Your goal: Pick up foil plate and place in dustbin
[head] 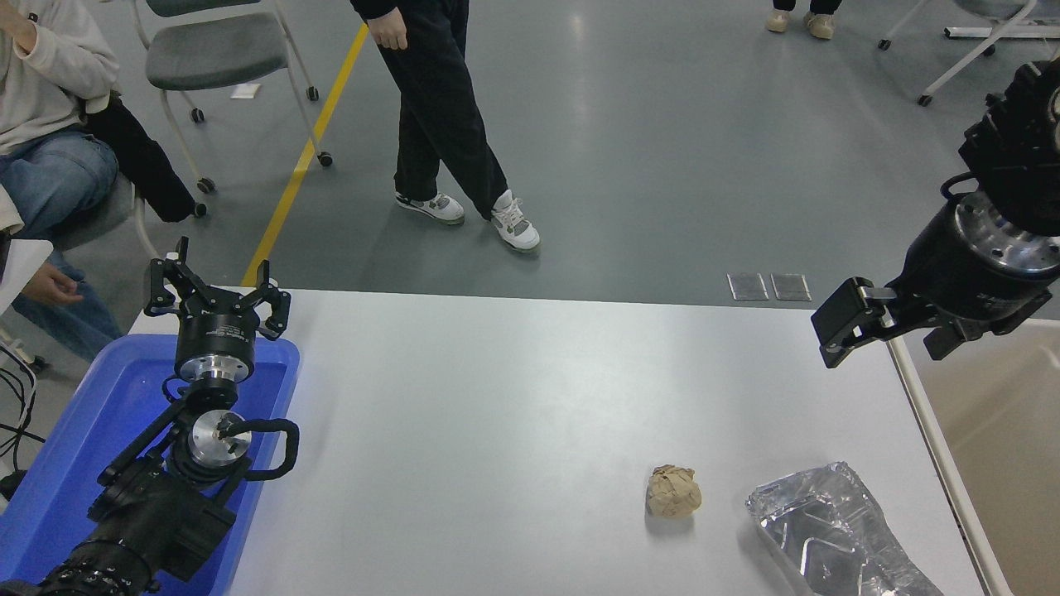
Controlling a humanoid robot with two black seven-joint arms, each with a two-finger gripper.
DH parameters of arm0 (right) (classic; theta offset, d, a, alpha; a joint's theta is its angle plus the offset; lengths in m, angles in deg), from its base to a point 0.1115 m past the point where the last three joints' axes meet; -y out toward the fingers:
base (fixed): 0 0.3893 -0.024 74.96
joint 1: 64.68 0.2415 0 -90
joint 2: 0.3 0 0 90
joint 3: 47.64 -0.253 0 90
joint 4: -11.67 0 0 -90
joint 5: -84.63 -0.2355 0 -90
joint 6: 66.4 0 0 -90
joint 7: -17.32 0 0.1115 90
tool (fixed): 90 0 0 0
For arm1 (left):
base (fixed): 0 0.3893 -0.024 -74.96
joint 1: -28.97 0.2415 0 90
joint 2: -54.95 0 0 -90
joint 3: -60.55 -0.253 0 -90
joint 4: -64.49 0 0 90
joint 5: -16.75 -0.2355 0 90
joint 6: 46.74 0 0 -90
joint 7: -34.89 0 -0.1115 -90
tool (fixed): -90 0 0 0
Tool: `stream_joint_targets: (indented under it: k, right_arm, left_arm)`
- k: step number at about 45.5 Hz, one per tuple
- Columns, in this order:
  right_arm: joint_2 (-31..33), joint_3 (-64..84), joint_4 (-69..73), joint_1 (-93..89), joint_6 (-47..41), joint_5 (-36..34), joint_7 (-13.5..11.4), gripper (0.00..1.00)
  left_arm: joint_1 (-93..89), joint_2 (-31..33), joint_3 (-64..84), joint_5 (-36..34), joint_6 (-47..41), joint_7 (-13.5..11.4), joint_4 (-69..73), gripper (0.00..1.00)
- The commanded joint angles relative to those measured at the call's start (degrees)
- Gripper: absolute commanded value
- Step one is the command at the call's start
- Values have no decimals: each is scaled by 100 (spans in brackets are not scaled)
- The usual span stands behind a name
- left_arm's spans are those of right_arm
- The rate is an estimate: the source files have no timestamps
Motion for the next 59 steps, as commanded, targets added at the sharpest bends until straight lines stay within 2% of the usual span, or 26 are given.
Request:
stream_joint_targets:
  k: [1,11,24,37,50,59]
  right_arm:
    - [0,-5,0,-8,0,-1,1,100]
    - [105,4,0,-34,0,61,1,100]
    - [869,-5,-17,-465,0,614,1,100]
    - [2126,-435,-44,-1167,0,1985,9,100]
    - [2680,-1024,-26,-2046,0,2460,9,100]
    - [2698,-1868,-105,-3487,377,3040,18,100]
  left_arm:
    - [0,11,5,0,0,-9,0,99]
    - [0,-25,-39,0,0,0,0,99]
    - [0,-33,-66,0,0,0,0,99]
    - [0,-33,-75,0,0,0,0,99]
    - [0,-42,-75,0,0,0,0,99]
    - [0,-42,-75,0,0,0,0,99]
